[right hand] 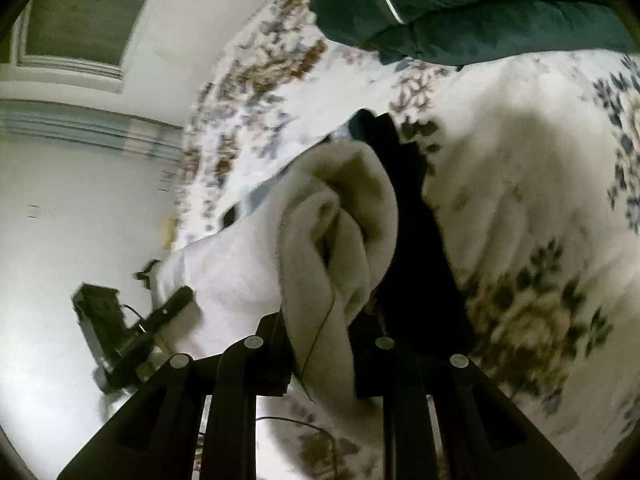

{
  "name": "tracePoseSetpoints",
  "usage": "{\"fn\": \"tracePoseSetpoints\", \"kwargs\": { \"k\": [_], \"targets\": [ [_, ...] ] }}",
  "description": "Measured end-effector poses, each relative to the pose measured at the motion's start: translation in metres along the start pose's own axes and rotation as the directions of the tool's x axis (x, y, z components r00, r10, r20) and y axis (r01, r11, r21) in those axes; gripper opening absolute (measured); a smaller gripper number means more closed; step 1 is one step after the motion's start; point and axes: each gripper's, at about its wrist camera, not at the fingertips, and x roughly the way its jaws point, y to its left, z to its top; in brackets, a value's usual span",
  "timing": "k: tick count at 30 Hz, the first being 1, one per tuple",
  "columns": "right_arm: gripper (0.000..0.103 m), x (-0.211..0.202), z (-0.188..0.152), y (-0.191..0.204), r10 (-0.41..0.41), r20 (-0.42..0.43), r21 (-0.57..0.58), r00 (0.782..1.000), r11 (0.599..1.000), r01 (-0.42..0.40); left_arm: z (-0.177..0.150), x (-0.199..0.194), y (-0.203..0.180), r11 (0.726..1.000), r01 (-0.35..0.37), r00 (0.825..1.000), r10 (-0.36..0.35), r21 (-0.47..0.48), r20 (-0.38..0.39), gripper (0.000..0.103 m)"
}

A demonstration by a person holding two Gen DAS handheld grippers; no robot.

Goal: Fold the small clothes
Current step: 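Carry the folded shirt with both tools onto the striped garment stack, then open both tools and release the folded shirt on the stack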

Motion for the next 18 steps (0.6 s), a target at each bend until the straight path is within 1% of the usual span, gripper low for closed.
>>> {"fn": "tracePoseSetpoints", "kwargs": {
  "k": [2, 3, 4, 5, 6, 7, 8, 9, 10, 11, 12, 13, 14, 15, 16, 18],
  "targets": [
    [0.021, 0.013, 0.01, -0.005, -0.05, -0.013, -0.002, 0.999, 0.999, 0.05, 0.004, 0.02, 0.003, 0.998, -0.065, 0.997, 0.066, 0.019, -0.045, 0.022],
    [0.023, 0.017, 0.012, -0.004, -0.08, -0.017, -0.021, 0.997, 0.997, 0.08, 0.002, 0.023, 0.001, 0.994, -0.101, 0.993, 0.103, 0.035, -0.05, 0.031],
    [0.024, 0.02, 0.01, -0.002, -0.118, -0.016, -0.043, 0.993, 0.992, 0.117, 0.0, 0.024, -0.002, 0.988, -0.147, 0.988, 0.15, 0.053, -0.043, 0.037],
    [0.029, 0.022, 0.009, 0.0, -0.171, -0.015, -0.067, 0.985, 0.983, 0.17, -0.003, 0.02, -0.006, 0.982, -0.178, 0.983, 0.18, 0.062, -0.021, 0.037],
    [0.039, 0.023, 0.007, 0.003, -0.219, -0.012, -0.083, 0.976, 0.973, 0.217, -0.005, 0.016, -0.009, 0.977, -0.2, 0.98, 0.201, 0.068, -0.005, 0.039],
    [0.045, 0.023, 0.005, 0.005, -0.271, -0.002, -0.097, 0.963, 0.958, 0.27, -0.008, 0.012, -0.011, 0.972, -0.224, 0.975, 0.223, 0.071, 0.012, 0.051],
    [0.05, 0.023, 0.003, 0.009, -0.338, 0.015, -0.112, 0.941, 0.935, 0.338, -0.012, 0.007, -0.014, 0.963, -0.262, 0.965, 0.26, 0.07, 0.033, 0.057],
    [0.056, 0.023, -0.001, 0.015, -0.404, 0.038, -0.135, 0.914, 0.904, 0.406, -0.015, 0.001, -0.016, 0.952, -0.299, 0.954, 0.295, 0.067, 0.06, 0.063],
    [0.06, 0.023, -0.006, 0.019, -0.462, 0.056, -0.151, 0.885, 0.872, 0.465, -0.019, -0.004, -0.019, 0.946, -0.317, 0.946, 0.311, 0.064, 0.086, 0.071],
    [0.066, 0.023, -0.011, 0.023, -0.509, 0.071, -0.159, 0.858, 0.843, 0.513, -0.025, -0.009, -0.022, 0.94, -0.335, 0.939, 0.328, 0.066, 0.107, 0.078],
    [0.075, 0.021, -0.017, 0.027, -0.542, 0.085, -0.163, 0.836, 0.821, 0.548, -0.031, -0.013, -0.026, 0.928, -0.366, 0.927, 0.357, 0.066, 0.117, 0.096],
    [0.08, 0.019, -0.024, 0.03, -0.575, 0.1, -0.162, 0.812, 0.796, 0.584, -0.037, -0.016, -0.029, 0.92, -0.386, 0.918, 0.377, 0.064, 0.124, 0.103],
    [0.091, 0.016, -0.031, 0.033, -0.596, 0.108, -0.162, 0.796, 0.779, 0.606, -0.044, -0.02, -0.033, 0.913, -0.403, 0.91, 0.392, 0.066, 0.132, 0.103],
    [0.099, 0.014, -0.038, 0.035, -0.618, 0.114, -0.164, 0.778, 0.76, 0.628, -0.047, -0.022, -0.035, 0.903, -0.424, 0.901, 0.412, 0.068, 0.137, 0.103],
    [0.1, 0.012, -0.046, 0.037, -0.642, 0.119, -0.164, 0.757, 0.739, 0.653, -0.053, -0.025, -0.039, 0.892, -0.446, 0.89, 0.434, 0.07, 0.142, 0.103],
    [0.1, 0.005, -0.061, 0.046, -0.666, 0.141, -0.171, 0.732, 0.712, 0.681, -0.066, -0.033, -0.048, 0.88, -0.469, 0.878, 0.456, 0.071, 0.146, 0.103]
  ]
}}
